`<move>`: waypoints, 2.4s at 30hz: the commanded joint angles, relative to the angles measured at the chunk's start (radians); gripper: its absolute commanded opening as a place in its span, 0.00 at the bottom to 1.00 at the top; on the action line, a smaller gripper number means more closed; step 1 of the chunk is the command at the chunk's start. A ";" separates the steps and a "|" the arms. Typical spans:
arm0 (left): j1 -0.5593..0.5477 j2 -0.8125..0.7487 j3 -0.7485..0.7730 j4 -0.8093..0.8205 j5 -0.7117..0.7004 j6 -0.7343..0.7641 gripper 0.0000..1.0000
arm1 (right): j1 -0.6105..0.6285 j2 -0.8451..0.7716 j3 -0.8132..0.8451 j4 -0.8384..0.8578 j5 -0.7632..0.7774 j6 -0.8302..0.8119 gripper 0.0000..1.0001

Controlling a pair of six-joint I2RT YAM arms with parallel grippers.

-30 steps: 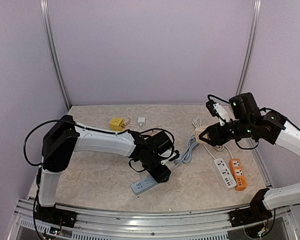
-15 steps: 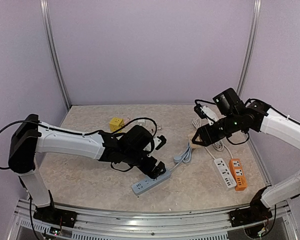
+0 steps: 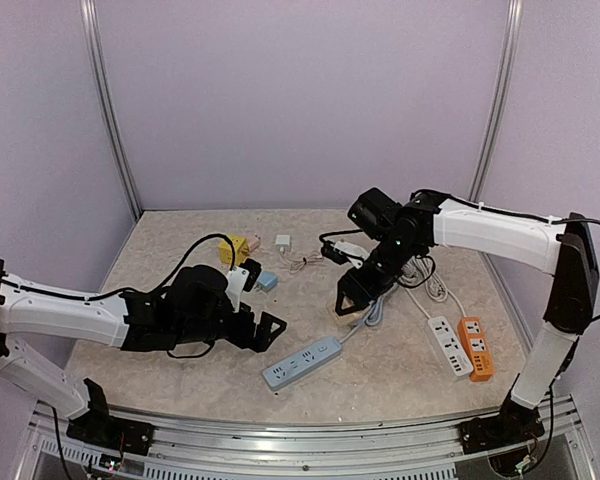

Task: Insert the plug
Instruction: Insert the plug into the socket slot.

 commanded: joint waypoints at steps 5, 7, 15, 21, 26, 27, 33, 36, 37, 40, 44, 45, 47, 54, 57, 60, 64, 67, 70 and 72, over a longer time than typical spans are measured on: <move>-0.033 -0.064 -0.081 0.081 -0.162 -0.140 0.99 | 0.056 0.211 0.251 -0.167 0.001 -0.056 0.00; -0.038 -0.073 -0.115 0.096 -0.199 -0.181 0.99 | 0.079 0.240 0.269 -0.182 0.016 -0.040 0.00; -0.070 -0.098 -0.128 -0.001 -0.353 -0.303 0.99 | 0.179 0.310 0.354 -0.204 0.066 0.096 0.00; -0.073 -0.120 -0.149 -0.018 -0.416 -0.327 0.99 | 0.198 0.316 0.404 -0.222 0.053 0.163 0.00; -0.076 -0.162 -0.177 -0.004 -0.450 -0.340 0.99 | 0.220 0.330 0.407 -0.245 0.062 0.202 0.00; -0.078 -0.168 -0.180 -0.006 -0.458 -0.343 0.99 | 0.224 0.334 0.407 -0.246 0.069 0.210 0.00; -0.084 -0.210 -0.175 -0.066 -0.525 -0.376 0.99 | 0.230 0.345 0.418 -0.252 0.092 0.280 0.00; -0.086 -0.230 -0.180 -0.080 -0.542 -0.377 0.99 | 0.229 0.353 0.417 -0.272 0.108 0.295 0.00; -0.087 -0.235 -0.179 -0.096 -0.547 -0.376 0.99 | 0.229 0.358 0.415 -0.280 0.109 0.298 0.00; -0.089 -0.249 -0.180 -0.110 -0.562 -0.367 0.99 | 0.231 0.363 0.403 -0.286 0.104 0.318 0.00; -0.091 -0.263 -0.184 -0.121 -0.576 -0.362 0.99 | 0.241 0.359 0.396 -0.270 0.079 0.351 0.00; -0.090 -0.265 -0.184 -0.122 -0.579 -0.362 0.99 | 0.244 0.363 0.400 -0.272 0.072 0.356 0.00; -0.090 -0.269 -0.186 -0.119 -0.586 -0.358 0.99 | 0.250 0.370 0.410 -0.281 0.076 0.363 0.00; -0.091 -0.281 -0.199 -0.098 -0.594 -0.343 0.99 | 0.264 0.391 0.436 -0.300 0.077 0.391 0.00; -0.091 -0.291 -0.207 -0.086 -0.594 -0.336 0.99 | 0.266 0.404 0.448 -0.309 0.085 0.399 0.00; -0.091 -0.297 -0.215 -0.078 -0.595 -0.326 0.99 | 0.266 0.420 0.462 -0.319 0.103 0.401 0.00; -0.091 -0.303 -0.218 -0.077 -0.600 -0.321 0.99 | 0.266 0.432 0.462 -0.322 0.099 0.403 0.00; -0.091 -0.309 -0.221 -0.078 -0.600 -0.320 0.99 | 0.268 0.434 0.456 -0.324 0.108 0.407 0.00; -0.091 -0.312 -0.224 -0.078 -0.604 -0.319 0.99 | 0.268 0.436 0.442 -0.316 0.102 0.414 0.00; -0.091 -0.315 -0.226 -0.077 -0.608 -0.315 0.99 | 0.269 0.436 0.440 -0.313 0.101 0.417 0.00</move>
